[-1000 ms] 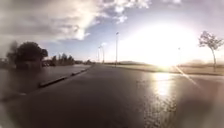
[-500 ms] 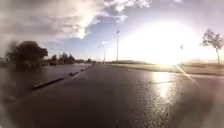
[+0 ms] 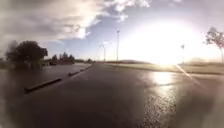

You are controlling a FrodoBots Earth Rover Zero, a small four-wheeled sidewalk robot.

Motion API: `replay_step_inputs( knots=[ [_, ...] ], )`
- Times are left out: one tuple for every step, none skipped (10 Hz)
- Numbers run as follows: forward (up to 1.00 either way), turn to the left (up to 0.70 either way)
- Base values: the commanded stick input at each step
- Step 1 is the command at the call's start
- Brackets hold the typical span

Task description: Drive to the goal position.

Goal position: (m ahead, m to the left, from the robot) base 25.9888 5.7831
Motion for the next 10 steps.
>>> replay_step_inputs(
  knots=[
    [0.70, 0.00],
    [0.70, 0.00],
    [0.70, 0.00],
    [0.70, 0.00],
    [0.70, 0.00],
    [0.70, 0.00],
    [0.70, 0.00],
    [0.70, 0.00],
    [0.70, 0.00],
    [0.70, 0.00]
  ],
)
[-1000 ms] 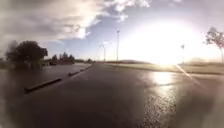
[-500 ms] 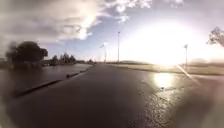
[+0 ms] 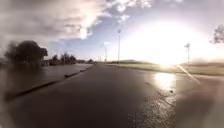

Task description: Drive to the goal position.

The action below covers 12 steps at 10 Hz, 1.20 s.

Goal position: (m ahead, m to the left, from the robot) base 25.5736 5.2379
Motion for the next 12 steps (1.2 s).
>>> replay_step_inputs(
  knots=[
    [0.70, 0.00],
    [0.70, 0.00],
    [0.70, 0.00],
    [0.70, 0.00],
    [0.70, 0.00],
    [0.70, 0.00],
    [0.70, 0.00],
    [0.70, 0.00],
    [0.70, 0.00],
    [0.70, 0.00],
    [0.70, 0.00],
    [0.70, 0.00]
  ],
)
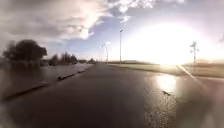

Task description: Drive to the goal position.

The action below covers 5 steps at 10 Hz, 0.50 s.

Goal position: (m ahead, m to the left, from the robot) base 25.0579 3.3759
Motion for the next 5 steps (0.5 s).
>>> replay_step_inputs(
  knots=[
    [0.70, 0.00],
    [0.70, 0.00],
    [0.70, 0.00],
    [0.70, 0.00],
    [0.70, 0.00]
  ],
)
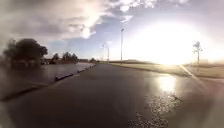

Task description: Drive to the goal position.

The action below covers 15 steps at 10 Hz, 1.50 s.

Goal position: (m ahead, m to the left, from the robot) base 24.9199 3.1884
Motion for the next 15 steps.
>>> replay_step_inputs(
  knots=[
    [0.70, 0.00],
    [0.70, 0.00],
    [0.70, 0.00],
    [0.70, 0.00],
    [0.70, 0.00],
    [0.70, 0.00],
    [0.70, 0.00],
    [0.70, 0.00],
    [0.70, 0.00],
    [0.70, 0.00],
    [0.70, 0.00],
    [0.70, 0.00],
    [0.70, 0.00],
    [0.70, 0.00],
    [0.70, 0.00]
  ],
)
